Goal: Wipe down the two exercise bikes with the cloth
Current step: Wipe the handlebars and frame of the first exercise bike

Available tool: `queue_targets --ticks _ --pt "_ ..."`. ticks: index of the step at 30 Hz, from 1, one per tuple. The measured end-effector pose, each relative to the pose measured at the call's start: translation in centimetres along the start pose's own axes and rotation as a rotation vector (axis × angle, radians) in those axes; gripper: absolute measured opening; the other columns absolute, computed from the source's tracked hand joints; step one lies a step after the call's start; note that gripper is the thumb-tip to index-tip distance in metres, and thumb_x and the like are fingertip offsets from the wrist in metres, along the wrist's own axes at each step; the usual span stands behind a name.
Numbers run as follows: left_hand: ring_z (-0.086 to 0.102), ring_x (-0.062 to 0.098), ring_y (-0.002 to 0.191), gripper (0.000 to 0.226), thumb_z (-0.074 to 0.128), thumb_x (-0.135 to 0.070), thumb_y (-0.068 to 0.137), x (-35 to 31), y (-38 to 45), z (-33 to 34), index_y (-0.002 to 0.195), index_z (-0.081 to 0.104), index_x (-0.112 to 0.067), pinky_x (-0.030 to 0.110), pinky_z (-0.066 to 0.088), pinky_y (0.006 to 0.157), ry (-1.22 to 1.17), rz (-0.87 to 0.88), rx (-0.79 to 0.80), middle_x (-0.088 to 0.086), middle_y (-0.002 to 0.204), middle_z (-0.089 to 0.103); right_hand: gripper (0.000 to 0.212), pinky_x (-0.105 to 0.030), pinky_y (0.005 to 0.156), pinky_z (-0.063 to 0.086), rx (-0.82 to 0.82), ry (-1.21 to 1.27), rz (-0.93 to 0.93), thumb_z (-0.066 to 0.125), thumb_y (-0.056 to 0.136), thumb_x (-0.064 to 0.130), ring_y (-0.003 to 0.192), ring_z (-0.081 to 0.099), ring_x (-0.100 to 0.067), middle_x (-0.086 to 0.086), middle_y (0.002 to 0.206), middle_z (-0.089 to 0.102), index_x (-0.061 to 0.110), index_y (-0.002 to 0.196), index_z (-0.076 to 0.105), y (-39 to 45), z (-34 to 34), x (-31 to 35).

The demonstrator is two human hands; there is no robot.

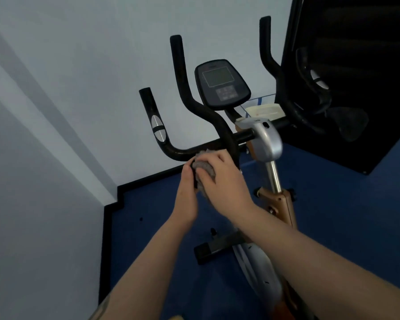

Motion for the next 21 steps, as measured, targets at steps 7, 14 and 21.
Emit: queue_targets --ticks 7,14,21 --pt "0.064 -0.002 0.097 0.048 0.021 -0.042 0.105 0.4 0.3 -0.1 0.127 0.056 -0.019 0.014 0.048 0.079 0.014 -0.068 -0.043 -0.002 0.114 0.068 0.02 -0.008 0.077 0.038 0.01 0.056 0.035 0.053 0.099 0.02 0.096 0.052 -0.003 0.009 0.113 0.051 0.019 0.117 0.061 2.4 0.0 1.0" --pt "0.062 0.002 0.102 0.045 0.018 -0.038 0.106 0.3 0.3 -0.2 0.127 0.054 -0.023 0.018 0.048 0.086 0.066 -0.024 -0.043 -0.003 0.114 0.066 0.021 -0.005 0.079 0.04 0.071 0.011 -0.049 0.057 0.096 0.016 0.097 0.055 -0.005 0.005 0.111 0.055 0.017 0.114 0.066 1.1 -0.7 0.1" --pt "0.063 0.002 0.102 0.042 0.021 -0.034 0.107 -0.1 0.2 -0.3 0.128 0.056 -0.023 0.016 0.05 0.082 0.079 -0.009 -0.033 -0.006 0.112 0.068 0.029 -0.021 0.09 0.048 0.023 -0.021 -0.053 0.054 0.098 0.012 0.105 0.056 -0.011 0.002 0.123 0.052 0.014 0.126 0.061 -1.8 -0.4 0.3"
Point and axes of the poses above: each hand's wrist, its own y-axis towards the middle knuckle, its own z-axis out of the palm, x = y × z, the point moved 4 cm from there along y, towards the middle knuckle
